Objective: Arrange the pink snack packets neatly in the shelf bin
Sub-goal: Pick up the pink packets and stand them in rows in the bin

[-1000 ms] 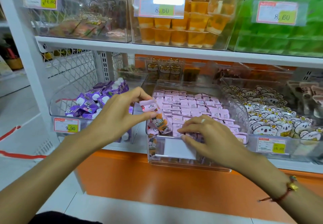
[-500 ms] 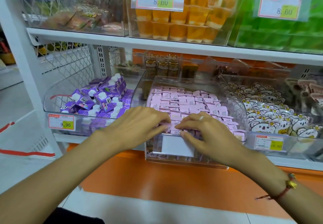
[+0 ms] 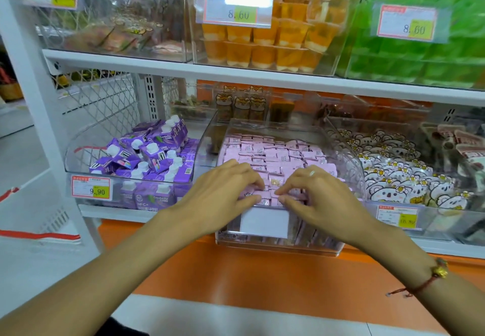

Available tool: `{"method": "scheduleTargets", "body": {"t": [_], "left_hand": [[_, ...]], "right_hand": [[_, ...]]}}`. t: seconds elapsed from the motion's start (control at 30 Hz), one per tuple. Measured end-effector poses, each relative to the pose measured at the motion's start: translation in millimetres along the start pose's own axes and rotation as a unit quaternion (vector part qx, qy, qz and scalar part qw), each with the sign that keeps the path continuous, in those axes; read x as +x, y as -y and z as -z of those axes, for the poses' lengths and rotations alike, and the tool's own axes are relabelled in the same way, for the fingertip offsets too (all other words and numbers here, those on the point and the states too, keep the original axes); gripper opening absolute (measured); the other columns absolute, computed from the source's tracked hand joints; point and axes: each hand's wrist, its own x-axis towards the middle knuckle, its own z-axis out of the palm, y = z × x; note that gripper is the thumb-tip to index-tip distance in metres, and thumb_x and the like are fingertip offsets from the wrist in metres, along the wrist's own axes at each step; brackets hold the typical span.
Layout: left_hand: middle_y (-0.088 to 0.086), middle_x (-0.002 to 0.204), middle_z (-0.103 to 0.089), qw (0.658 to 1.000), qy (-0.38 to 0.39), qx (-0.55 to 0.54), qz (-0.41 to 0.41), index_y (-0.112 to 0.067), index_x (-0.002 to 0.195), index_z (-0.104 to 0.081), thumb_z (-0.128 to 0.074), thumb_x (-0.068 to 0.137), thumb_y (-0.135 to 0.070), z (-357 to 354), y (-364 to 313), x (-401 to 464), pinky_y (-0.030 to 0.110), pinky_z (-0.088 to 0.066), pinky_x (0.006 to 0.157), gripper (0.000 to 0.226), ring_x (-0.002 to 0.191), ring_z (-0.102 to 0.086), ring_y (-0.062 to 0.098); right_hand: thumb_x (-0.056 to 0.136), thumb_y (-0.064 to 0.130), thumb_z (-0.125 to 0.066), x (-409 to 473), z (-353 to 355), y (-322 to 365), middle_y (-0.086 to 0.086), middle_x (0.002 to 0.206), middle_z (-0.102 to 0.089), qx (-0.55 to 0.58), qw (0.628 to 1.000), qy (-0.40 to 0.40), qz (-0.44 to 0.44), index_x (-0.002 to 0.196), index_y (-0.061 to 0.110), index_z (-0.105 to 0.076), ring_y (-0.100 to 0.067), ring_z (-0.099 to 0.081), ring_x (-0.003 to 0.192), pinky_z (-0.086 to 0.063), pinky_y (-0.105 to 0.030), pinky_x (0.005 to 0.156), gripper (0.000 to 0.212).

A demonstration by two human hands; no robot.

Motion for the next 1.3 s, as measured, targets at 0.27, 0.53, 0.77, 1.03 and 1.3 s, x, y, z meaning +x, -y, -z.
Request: {"method": "scheduleTargets", "body": {"t": [0.27,0.53,0.77,1.03,1.3], "left_hand": [[-0.009,0.089,-0.065,0.986,-0.013,0.140,-0.087,-0.027,0.093,-0.070,-0.054,0.091,-0.037,2,-4,11,0.027,-0.044,0.071,0.019,0.091,-0.059,0.013],[-0.004,0.086,-0.063,0.991,-0.108,0.079,0.023,-0.019,0.089,-0.064,-0.058,0.093,-0.025,-2,-19,8,0.027,-0.040,0.063,0.009,0.079,-0.058,0.018],[-0.011,0.097,-0.058,0.991,-0.105,0.010,0.086,-0.026,0.100,-0.061,-0.046,0.097,-0.035,-7,-25,-1,0.020,-0.029,0.065,0.018,0.090,-0.052,0.008],[-0.015,0.117,-0.058,0.993,-0.059,0.036,0.096,-0.032,0.121,-0.052,-0.051,0.094,-0.038,3,-18,-24,0.029,-0.047,0.079,0.027,0.108,-0.053,0.008],[-0.010,0.113,-0.060,0.996,-0.023,0.083,0.015,-0.027,0.118,-0.056,-0.041,0.098,-0.036,6,-8,-29,0.027,-0.042,0.080,0.027,0.106,-0.055,0.013]], "right_hand": [[0.087,0.028,-0.062,-7,-12,-6,0.019,0.077,-0.044,0.053,0.998,-0.032,-0.005,0.091,0.024,-0.067,-0.005,-0.043,0.078,-0.031,-0.014,0.065,0.007],[0.088,0.028,-0.061,-3,-17,-7,0.015,0.077,-0.045,0.051,0.998,-0.039,0.000,0.092,0.025,-0.063,-0.008,-0.043,0.077,-0.027,-0.024,0.066,0.005],[0.080,0.051,-0.064,0,-13,-2,0.016,0.082,-0.048,0.119,0.991,-0.044,-0.031,0.105,0.034,-0.055,0.002,-0.046,0.074,-0.029,-0.017,0.060,0.031],[0.084,0.043,-0.066,7,-15,8,0.017,0.081,-0.042,0.132,0.990,-0.023,-0.038,0.103,0.026,-0.064,0.007,-0.042,0.076,-0.031,-0.009,0.065,0.026],[0.079,0.023,-0.076,16,-8,14,0.018,0.068,-0.065,0.281,0.954,-0.022,-0.101,0.086,0.020,-0.075,0.003,-0.054,0.061,-0.040,-0.009,0.059,0.008]]}}
